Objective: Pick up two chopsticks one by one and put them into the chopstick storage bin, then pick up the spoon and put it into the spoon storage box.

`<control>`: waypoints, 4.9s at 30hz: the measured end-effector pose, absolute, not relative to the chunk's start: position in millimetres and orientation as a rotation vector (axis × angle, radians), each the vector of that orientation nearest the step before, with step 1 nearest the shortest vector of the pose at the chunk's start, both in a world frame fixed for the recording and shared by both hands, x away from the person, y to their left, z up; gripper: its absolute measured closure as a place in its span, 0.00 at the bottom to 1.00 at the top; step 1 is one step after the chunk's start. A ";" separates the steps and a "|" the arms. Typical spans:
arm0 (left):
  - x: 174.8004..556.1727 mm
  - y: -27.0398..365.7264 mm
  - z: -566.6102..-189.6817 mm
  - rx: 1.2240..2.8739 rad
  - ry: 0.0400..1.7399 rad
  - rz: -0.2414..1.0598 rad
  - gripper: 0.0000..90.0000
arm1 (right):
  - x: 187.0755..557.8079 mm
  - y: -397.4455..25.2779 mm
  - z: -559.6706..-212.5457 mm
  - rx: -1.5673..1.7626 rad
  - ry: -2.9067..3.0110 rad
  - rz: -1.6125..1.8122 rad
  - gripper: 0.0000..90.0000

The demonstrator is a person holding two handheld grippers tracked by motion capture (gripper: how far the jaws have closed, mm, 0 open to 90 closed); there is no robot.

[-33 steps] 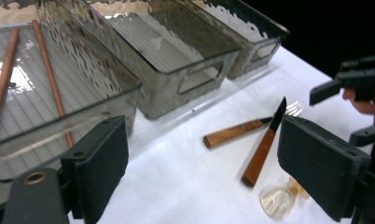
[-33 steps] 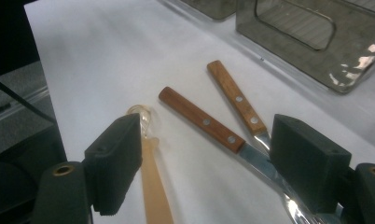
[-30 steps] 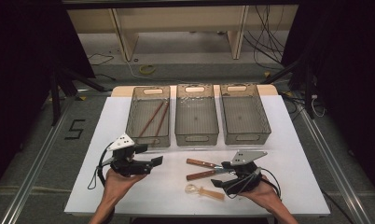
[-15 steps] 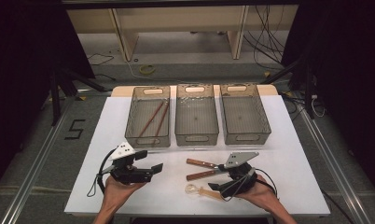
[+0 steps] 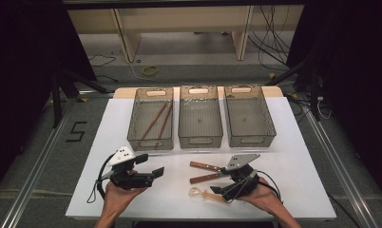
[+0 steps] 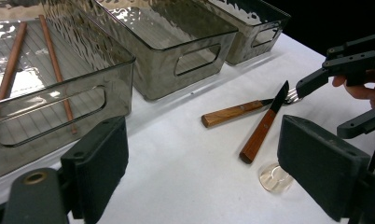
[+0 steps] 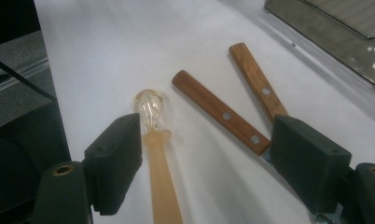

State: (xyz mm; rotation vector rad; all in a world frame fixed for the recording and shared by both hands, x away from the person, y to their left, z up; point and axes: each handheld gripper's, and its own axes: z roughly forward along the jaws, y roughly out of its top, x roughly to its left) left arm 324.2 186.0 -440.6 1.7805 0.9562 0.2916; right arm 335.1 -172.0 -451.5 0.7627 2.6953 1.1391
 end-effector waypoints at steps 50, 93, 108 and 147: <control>313.6 186.9 -442.8 1.773 0.924 0.337 0.17 | 330.8 -128.4 -467.7 0.454 2.998 0.586 0.78; 316.9 189.3 -449.9 1.753 0.940 0.347 0.18 | 379.7 -161.0 -415.3 0.707 2.773 0.976 0.87; 317.8 190.6 -451.7 1.748 0.947 0.355 0.18 | 422.3 -148.2 -388.6 0.820 2.650 1.043 0.87; 317.7 192.5 -452.3 1.743 0.947 0.361 0.17 | 522.5 -114.8 -386.5 1.129 2.482 0.965 0.87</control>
